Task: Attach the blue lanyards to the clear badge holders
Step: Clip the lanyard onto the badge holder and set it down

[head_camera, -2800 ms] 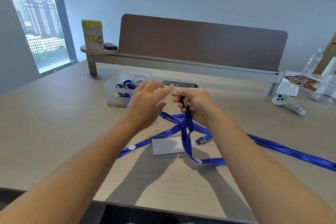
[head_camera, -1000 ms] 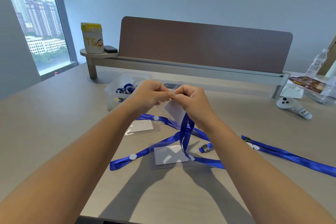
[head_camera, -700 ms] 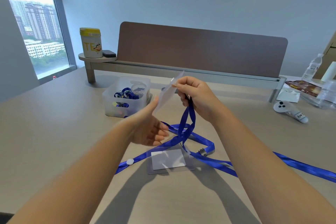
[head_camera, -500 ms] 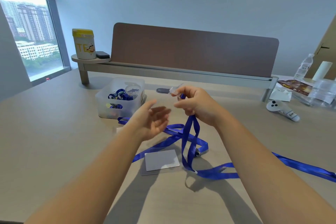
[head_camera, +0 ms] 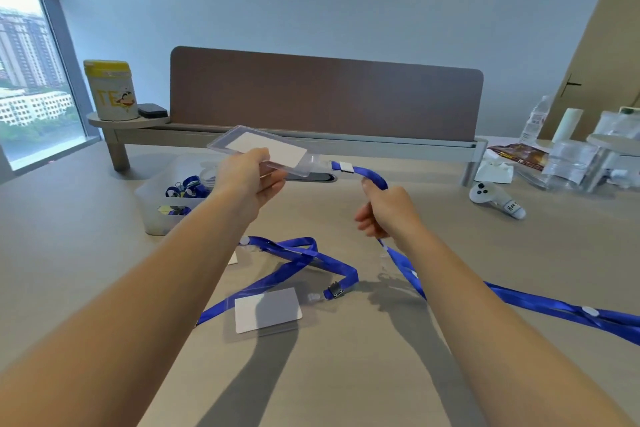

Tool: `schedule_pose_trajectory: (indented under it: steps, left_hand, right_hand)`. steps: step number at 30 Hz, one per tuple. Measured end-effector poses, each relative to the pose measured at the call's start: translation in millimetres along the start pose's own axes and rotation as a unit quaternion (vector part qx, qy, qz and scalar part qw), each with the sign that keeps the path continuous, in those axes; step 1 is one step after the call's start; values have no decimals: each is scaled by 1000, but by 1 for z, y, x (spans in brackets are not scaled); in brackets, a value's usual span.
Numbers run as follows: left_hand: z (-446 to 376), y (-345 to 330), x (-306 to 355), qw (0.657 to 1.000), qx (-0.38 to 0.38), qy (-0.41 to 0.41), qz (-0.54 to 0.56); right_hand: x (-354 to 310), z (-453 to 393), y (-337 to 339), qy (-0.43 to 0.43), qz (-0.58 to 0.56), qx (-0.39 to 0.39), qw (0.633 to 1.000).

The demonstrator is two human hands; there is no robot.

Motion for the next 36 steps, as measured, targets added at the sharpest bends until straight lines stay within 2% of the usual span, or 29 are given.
schedule_pose_trajectory:
  steps: [1, 3, 5, 9, 11, 13, 15, 17, 22, 24, 27, 33, 36]
  left_hand:
    - [2, -4, 0, 1000, -7, 0, 4]
    - [4, -13, -3, 1000, -21, 2, 17]
    - [4, -18, -7, 999, -27, 5, 27]
    - [-10, -14, -21, 998, -11, 17, 55]
    - [-21, -9, -30, 998, 9, 22, 52]
    - [-34, -3, -39, 998, 34, 27, 43]
    - [-47, 0, -47, 997, 53, 33, 37]
    - [-62, 2, -54, 996, 70, 40, 38]
    - [-107, -4, -75, 994, 93, 59, 21]
    - [-128, -7, -87, 992, 104, 68, 12]
    - [-160, -9, -109, 988, 124, 90, 24]
    - [-206, -25, -141, 984, 129, 113, 41]
    - [-216, -27, -156, 982, 145, 123, 8]
  right_hand:
    - [4, 3, -10, -29, -105, -64, 992]
    - [4, 7, -27, -46, -286, -158, 944]
    - [3, 4, -32, -41, -446, -182, 875]
    - [5, -8, -20, -52, -631, -117, 765]
    - [12, -20, -8, -57, -672, -55, 737]
    - [22, -33, 6, -57, -688, 5, 723]
    - [33, -48, 18, -62, -688, 53, 721]
    - [44, -66, 29, -75, -661, 95, 741]
    - [59, -114, 43, -137, -499, 141, 844]
    - [64, -134, 44, -153, -457, 146, 864]
    - [71, -165, 43, -152, -468, 145, 859]
    - [60, -222, 49, -71, -532, 146, 831]
    - [80, -248, 37, -105, -539, 138, 824]
Point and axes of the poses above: each hand's wrist, its own z-axis away from the middle knuckle, its own y-axis out of the back of the hand, x = y × z, the point moved 8 cm from there along -z, towards the middle knuckle, and after that the axes turned 4 degrees about -y, right-handed, at the moved point
